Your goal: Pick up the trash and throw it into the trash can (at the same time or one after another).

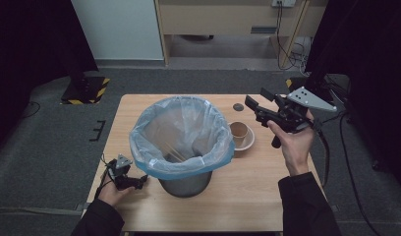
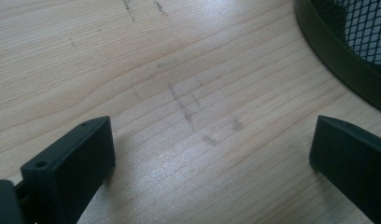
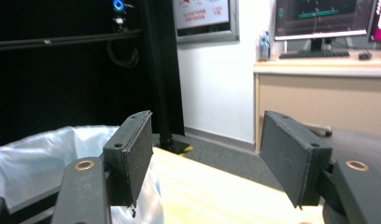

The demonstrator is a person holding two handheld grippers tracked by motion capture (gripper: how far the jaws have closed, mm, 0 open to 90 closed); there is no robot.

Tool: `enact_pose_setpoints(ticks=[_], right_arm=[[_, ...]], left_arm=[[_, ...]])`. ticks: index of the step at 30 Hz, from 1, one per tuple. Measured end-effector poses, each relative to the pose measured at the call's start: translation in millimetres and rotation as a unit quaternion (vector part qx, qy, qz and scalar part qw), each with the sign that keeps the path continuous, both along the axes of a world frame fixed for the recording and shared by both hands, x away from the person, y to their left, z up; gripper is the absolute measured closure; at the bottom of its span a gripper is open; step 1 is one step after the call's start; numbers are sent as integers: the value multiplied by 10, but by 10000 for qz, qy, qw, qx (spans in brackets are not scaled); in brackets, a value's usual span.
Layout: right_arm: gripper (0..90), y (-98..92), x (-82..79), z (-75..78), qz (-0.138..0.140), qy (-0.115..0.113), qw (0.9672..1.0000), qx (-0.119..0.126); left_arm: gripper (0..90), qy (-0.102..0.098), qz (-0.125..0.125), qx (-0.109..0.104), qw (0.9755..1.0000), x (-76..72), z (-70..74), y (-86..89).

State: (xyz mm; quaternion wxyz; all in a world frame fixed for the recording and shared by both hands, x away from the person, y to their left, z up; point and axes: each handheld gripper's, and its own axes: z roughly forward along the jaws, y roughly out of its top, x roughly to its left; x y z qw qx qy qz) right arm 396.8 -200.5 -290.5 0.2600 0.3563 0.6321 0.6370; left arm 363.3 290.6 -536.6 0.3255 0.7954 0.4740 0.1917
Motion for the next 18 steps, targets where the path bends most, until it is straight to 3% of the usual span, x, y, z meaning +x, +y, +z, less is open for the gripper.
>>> enact_pose_setpoints(ticks=[12, 18], right_arm=[[352, -211, 38, -647, -227, 433, 9987, -170], [351, -264, 113, -817, -369, 630, 9968, -326]], left_arm=[[0, 3, -2, 1, 10000, 0, 0, 0], [0, 1, -18, -2, 10000, 3, 0, 2]])
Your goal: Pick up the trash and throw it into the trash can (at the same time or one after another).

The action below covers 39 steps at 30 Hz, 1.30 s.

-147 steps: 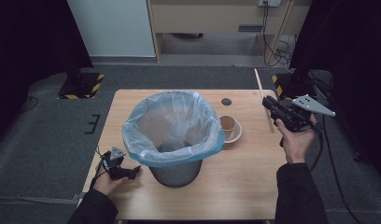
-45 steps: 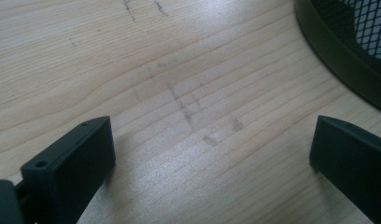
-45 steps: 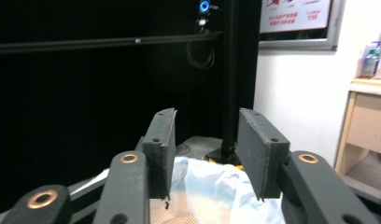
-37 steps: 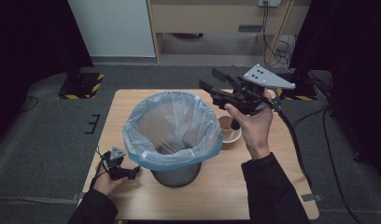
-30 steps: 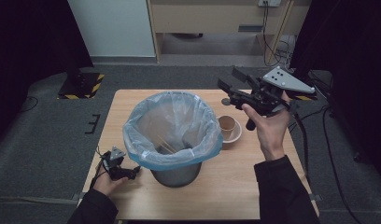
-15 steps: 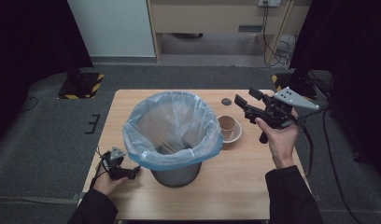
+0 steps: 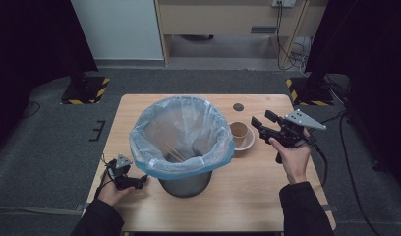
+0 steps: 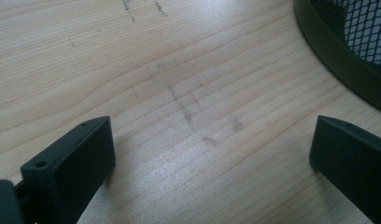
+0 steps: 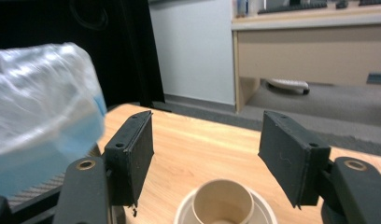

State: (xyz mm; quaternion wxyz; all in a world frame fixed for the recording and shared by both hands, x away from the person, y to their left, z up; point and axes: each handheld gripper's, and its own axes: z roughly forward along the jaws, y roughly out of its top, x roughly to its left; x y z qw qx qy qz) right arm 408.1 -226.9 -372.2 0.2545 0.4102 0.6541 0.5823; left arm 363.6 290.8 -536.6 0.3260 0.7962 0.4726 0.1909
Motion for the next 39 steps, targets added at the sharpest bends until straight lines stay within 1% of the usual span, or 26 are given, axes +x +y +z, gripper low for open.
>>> enact_pose_setpoints(ticks=[2, 4, 8, 11, 16, 20, 22, 24, 27, 30, 36, 39], right_arm=[[350, -30, 31, -61, -90, 39, 9999, -115], [351, -53, 63, -118, -142, 104, 9997, -165], [363, -80, 161, -304, -243, 325, 9985, -356], [382, -76, 221, -414, -294, 440, 9975, -461], [421, -42, 303, -518, -306, 562, 9959, -641], [447, -18, 373, -581, -309, 662, 9947, -719], [460, 1, 408, -611, -308, 719, 9932, -865], [472, 27, 445, -650, -283, 795, 9922, -917], [487, 62, 503, -718, -287, 931, 9906, -964], [501, 99, 565, -756, -307, 985, 9896, -1002], [532, 188, 688, -820, -335, 1136, 9880, -987], [548, 228, 758, -874, -350, 1208, 9862, -1075]], left_arm=[[0, 1, -2, 5, 10000, 0, 0, 0], [0, -1, -1, 3, 10000, 0, 0, -1], [0, -1, 0, 2, 10000, 0, 0, -1], [0, 0, -1, 3, 10000, 0, 0, -1], [0, 1, -2, 4, 10000, 3, 0, -3], [0, 1, -3, 5, 10000, 3, 0, -3], [0, 0, -1, 6, 10000, 3, 0, -3], [0, -1, 4, 6, 10000, 3, 0, -4], [0, -1, 5, 5, 10000, 3, 0, -5], [0, 0, 5, 5, 10000, 3, 0, -5], [0, -1, 5, 5, 10000, 3, 0, -5], [0, -1, 5, 5, 10000, 3, 0, -5]])
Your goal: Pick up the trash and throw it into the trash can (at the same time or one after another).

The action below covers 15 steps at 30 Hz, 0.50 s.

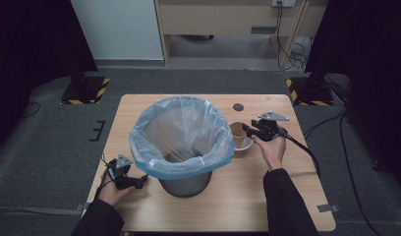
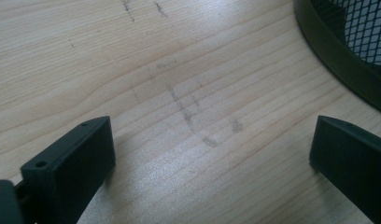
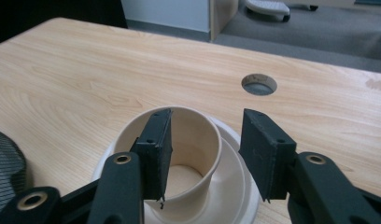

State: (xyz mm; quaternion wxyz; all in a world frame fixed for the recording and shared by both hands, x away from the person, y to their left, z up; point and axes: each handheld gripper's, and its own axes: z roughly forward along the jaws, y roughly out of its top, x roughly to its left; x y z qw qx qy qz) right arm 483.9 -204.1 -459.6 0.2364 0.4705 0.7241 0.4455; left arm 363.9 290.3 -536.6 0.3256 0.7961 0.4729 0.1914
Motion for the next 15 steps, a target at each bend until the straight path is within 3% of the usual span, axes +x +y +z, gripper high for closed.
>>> enact_pose_setpoints(ticks=[15], right_arm=[[664, 85, 167, -201, 38, 664, 9977, -123]], left_arm=[[0, 0, -1, 1, 10000, 0, 0, 0]])
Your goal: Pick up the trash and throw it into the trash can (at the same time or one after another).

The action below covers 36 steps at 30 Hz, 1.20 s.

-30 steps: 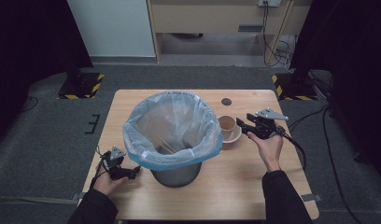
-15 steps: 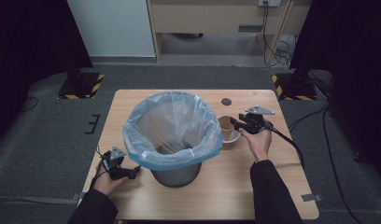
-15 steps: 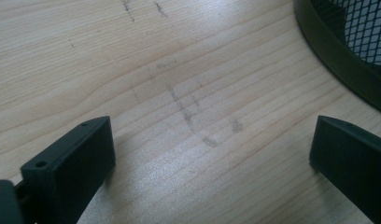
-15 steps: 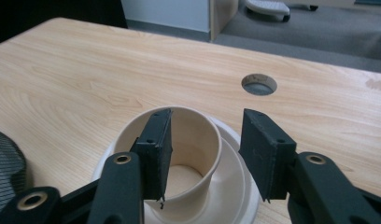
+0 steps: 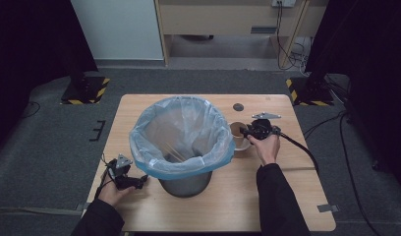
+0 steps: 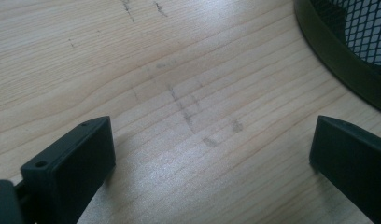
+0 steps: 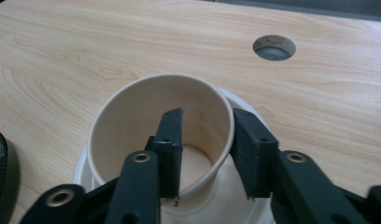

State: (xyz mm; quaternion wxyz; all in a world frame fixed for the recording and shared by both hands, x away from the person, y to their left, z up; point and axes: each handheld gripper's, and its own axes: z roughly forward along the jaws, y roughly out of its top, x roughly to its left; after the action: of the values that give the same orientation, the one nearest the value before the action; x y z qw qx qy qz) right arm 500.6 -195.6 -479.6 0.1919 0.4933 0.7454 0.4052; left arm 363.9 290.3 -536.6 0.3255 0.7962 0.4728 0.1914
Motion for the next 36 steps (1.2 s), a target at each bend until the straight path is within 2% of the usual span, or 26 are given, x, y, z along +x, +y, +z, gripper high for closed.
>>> enact_pose_setpoints(ticks=[8, 16, 24, 27, 36], right_arm=[[815, -2, 23, -6, -77, 202, 9997, -63], [838, -11, 15, 15, -62, 235, 9997, -8], [846, -103, -31, 157, -137, -47, 9994, 319], [846, -171, -67, 248, -180, -175, 9982, 540], [846, -440, -271, 486, -263, -579, 9933, 963]], left_arm=[[0, -1, 1, -1, 10000, 0, 0, 0], [0, 0, 0, 0, 10000, 0, 0, 0], [0, 1, 1, 0, 10000, 0, 0, 0], [0, 0, 2, 1, 10000, 0, 0, 0], [0, -6, 17, 2, 10000, -3, 0, -6]])
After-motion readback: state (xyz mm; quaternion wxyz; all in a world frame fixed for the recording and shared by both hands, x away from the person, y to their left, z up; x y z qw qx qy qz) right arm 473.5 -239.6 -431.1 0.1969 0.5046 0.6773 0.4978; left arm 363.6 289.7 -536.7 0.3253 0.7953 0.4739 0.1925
